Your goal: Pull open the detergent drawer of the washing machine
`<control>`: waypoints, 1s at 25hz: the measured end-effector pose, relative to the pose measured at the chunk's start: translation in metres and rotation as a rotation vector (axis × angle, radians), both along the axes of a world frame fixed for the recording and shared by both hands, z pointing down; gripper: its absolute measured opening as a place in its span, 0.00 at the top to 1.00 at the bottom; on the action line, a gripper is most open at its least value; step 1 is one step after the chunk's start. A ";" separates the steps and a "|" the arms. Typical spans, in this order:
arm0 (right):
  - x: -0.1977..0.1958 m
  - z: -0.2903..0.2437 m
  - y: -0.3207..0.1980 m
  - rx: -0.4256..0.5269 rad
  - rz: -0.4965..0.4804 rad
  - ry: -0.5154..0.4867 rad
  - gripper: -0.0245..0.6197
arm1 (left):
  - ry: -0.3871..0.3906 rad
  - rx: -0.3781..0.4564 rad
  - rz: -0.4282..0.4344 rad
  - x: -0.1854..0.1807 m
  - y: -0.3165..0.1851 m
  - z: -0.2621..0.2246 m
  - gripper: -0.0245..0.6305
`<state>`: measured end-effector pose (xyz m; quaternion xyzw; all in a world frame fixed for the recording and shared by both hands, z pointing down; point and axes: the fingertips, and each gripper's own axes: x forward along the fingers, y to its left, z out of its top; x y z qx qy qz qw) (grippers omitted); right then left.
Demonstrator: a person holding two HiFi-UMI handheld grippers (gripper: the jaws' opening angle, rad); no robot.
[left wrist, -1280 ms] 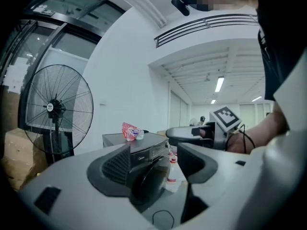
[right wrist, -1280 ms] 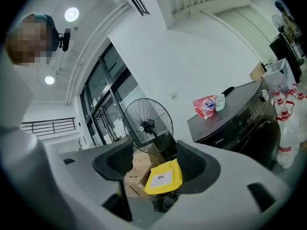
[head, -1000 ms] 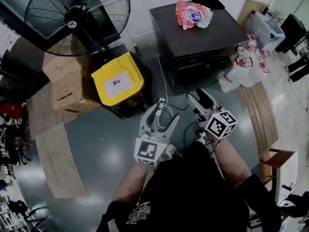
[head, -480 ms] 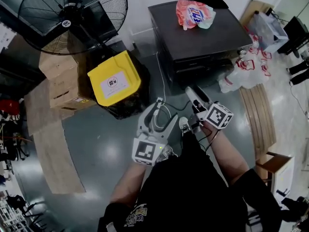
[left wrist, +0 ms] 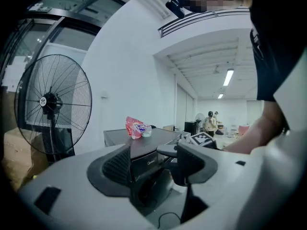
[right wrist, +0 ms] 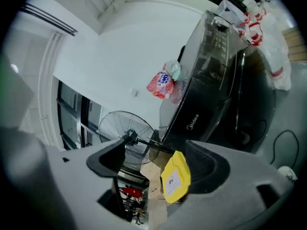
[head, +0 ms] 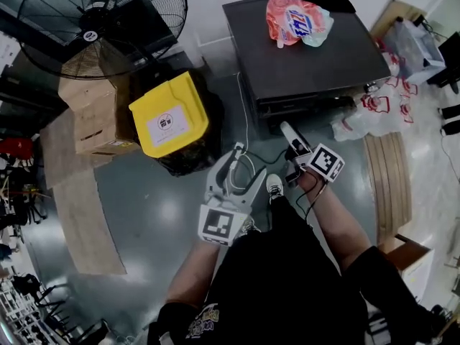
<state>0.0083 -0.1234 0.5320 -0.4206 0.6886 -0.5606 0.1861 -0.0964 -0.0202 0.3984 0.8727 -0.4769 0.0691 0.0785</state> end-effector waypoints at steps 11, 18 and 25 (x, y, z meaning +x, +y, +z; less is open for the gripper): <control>0.032 0.061 -0.069 -0.091 0.045 -0.061 0.27 | -0.006 -0.054 -0.007 0.031 -0.055 0.023 0.54; 0.036 0.078 -0.094 -0.115 0.056 -0.106 0.26 | 0.005 -0.084 -0.021 0.038 -0.079 0.031 0.54; 0.033 0.087 -0.109 -0.123 0.042 -0.123 0.24 | 0.016 -0.107 -0.037 0.038 -0.092 0.040 0.54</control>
